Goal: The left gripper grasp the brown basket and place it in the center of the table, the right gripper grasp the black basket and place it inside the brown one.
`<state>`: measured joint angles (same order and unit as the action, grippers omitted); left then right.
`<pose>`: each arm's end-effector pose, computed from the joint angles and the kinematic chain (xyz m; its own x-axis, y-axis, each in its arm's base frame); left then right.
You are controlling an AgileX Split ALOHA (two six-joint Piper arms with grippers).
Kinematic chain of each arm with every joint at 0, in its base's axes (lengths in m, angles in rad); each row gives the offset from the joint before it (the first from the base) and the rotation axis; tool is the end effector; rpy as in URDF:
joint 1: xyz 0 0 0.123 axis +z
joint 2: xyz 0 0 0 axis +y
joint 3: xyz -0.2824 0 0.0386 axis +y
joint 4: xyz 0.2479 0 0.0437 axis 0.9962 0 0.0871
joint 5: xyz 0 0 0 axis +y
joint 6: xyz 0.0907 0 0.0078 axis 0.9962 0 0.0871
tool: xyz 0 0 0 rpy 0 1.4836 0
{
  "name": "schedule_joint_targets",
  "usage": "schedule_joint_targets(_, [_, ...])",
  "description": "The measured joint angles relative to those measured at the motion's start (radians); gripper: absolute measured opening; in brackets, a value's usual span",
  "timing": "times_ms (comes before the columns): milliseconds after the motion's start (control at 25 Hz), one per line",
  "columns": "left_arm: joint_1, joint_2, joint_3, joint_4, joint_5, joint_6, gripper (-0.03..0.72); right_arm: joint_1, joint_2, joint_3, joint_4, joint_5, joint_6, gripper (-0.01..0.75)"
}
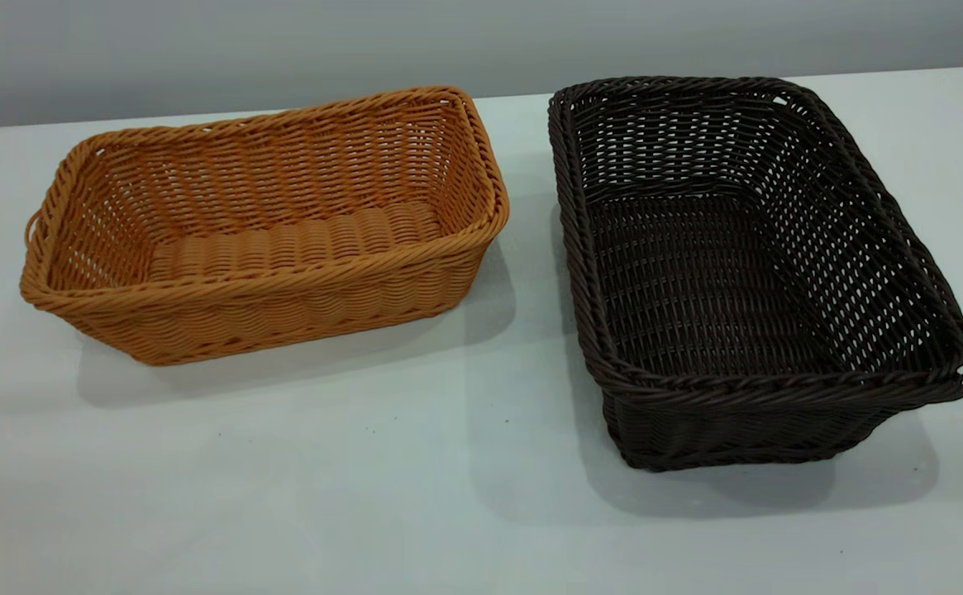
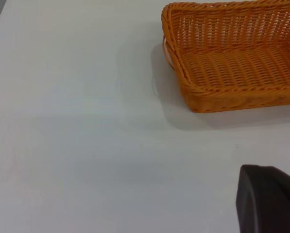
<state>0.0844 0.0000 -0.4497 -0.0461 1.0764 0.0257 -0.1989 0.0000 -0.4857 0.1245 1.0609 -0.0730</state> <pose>0.0002 -0.0037 0.2619 -0.5117 -0.0395 -0.8583 -0.0476 0.9987 -0.0176 -0.0015 0.0104 0.2737 -0.4579 0.0801 -0.8854 0.0969 0.9945 0.0399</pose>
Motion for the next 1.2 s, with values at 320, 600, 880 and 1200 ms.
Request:
schedule_joint_targets(320, [0.000,0.000,0.000,0.000,0.001,0.000,-0.001,0.001,0.000,0.000,0.005,0.000,0.000,0.003])
schedule_joint_targets(600, [0.000,0.000,0.000,0.000,0.001,0.000,-0.001,0.001,0.000,0.000,0.048,-0.007,0.000,0.003])
schedule_joint_targets(880, [0.000,0.000,-0.008,0.000,-0.001,0.009,-0.001,0.001,0.000,0.000,0.052,-0.012,0.000,0.003])
schedule_joint_targets(1200, [-0.022,0.050,-0.142,-0.051,-0.014,0.194,0.003,0.001,0.029,-0.069,0.120,0.090,-0.064,0.060])
